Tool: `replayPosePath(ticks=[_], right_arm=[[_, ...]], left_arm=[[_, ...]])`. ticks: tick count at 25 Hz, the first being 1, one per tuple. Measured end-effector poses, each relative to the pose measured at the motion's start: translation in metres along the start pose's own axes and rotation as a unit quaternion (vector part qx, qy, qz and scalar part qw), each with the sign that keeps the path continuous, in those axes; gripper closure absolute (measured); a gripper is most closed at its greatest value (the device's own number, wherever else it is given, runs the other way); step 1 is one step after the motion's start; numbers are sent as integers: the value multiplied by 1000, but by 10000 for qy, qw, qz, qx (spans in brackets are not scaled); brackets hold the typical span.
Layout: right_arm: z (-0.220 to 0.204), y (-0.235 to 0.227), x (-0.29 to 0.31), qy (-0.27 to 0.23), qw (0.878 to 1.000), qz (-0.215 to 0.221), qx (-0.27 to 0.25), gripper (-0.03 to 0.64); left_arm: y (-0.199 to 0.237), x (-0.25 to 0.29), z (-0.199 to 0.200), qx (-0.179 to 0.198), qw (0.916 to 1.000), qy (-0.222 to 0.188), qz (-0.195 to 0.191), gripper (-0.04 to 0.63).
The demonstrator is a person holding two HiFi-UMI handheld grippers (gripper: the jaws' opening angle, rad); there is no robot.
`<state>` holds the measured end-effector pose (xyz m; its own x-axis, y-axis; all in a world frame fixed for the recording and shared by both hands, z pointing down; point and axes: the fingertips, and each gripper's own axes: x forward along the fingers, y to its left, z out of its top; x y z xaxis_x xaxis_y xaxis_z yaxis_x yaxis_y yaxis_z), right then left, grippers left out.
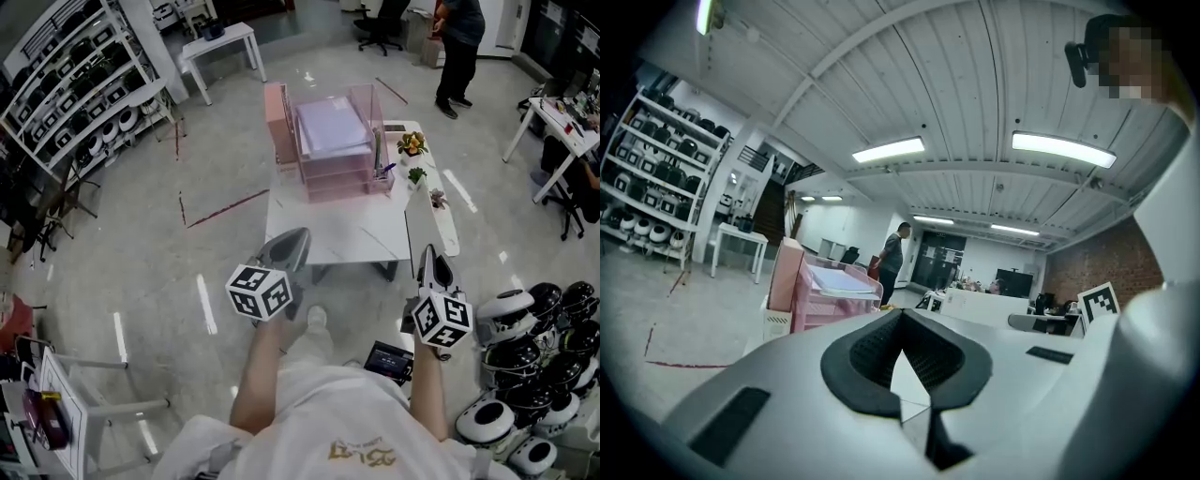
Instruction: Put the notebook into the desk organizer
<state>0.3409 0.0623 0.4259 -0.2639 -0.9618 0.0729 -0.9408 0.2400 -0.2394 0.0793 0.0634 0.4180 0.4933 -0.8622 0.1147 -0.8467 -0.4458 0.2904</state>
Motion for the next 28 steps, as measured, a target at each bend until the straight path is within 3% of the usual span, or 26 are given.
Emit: replayPosePath(ticks=[9, 20, 28], right_arm=[[8, 10, 47, -20, 9998, -201, 6, 598], [30, 36, 154, -300, 9955, -895, -106, 598], [38, 66, 211, -373, 9899, -1311, -381, 598]], left_arm=[[44, 36, 18, -89, 9998, 5, -180, 579], [142, 126, 69, -249, 9960, -114, -855, 580], [199, 158, 90, -262, 9916, -25, -1265, 580]])
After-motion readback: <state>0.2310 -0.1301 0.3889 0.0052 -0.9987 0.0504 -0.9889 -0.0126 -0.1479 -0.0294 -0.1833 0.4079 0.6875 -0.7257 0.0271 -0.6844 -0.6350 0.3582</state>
